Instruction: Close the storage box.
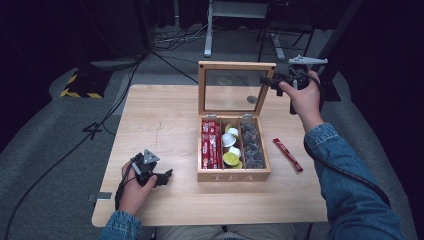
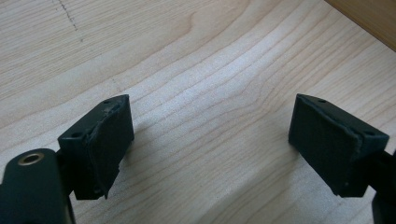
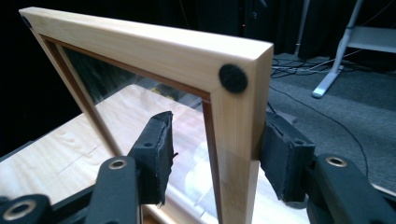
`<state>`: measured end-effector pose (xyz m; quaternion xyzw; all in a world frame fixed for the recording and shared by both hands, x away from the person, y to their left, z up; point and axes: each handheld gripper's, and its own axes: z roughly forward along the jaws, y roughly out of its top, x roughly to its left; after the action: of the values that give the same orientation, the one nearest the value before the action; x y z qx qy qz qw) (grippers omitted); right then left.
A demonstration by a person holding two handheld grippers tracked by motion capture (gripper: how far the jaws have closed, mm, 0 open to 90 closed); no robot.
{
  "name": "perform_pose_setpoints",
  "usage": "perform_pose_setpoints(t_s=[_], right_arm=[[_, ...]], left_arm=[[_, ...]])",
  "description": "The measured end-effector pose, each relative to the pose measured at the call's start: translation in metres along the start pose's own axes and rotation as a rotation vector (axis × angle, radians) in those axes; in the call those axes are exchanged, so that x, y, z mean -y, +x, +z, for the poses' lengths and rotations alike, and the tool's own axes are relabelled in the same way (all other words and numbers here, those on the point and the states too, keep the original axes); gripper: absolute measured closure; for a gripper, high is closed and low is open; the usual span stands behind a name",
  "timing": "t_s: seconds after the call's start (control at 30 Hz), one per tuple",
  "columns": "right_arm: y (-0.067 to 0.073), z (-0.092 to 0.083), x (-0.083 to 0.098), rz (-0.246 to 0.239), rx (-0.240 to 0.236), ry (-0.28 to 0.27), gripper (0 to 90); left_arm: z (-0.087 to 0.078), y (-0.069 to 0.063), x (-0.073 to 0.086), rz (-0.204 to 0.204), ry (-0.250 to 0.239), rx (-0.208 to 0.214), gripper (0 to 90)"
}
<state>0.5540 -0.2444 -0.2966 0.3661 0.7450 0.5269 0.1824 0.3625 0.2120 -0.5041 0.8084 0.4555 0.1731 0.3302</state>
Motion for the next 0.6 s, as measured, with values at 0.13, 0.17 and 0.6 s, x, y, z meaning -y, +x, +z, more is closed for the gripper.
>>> perform_pose_setpoints(t_s=[0.13, 0.17, 0.6], right_arm=[[0.007, -0.010, 0.003, -0.009, -0.010, 0.014, 47.2], [0.009, -0.012, 0.003, -0.018, -0.007, 0.020, 46.5], [0.025, -0.033, 0.007, -0.090, 0.016, 0.050, 40.8]], left_arm=[[0.000, 0.000, 0.000, -0.001, -0.001, 0.000, 14.3], [0.000, 0.000, 0.000, -0.001, -0.001, 0.000, 14.3], [0.000, 0.000, 0.000, -0.004, -0.001, -0.002, 14.4]])
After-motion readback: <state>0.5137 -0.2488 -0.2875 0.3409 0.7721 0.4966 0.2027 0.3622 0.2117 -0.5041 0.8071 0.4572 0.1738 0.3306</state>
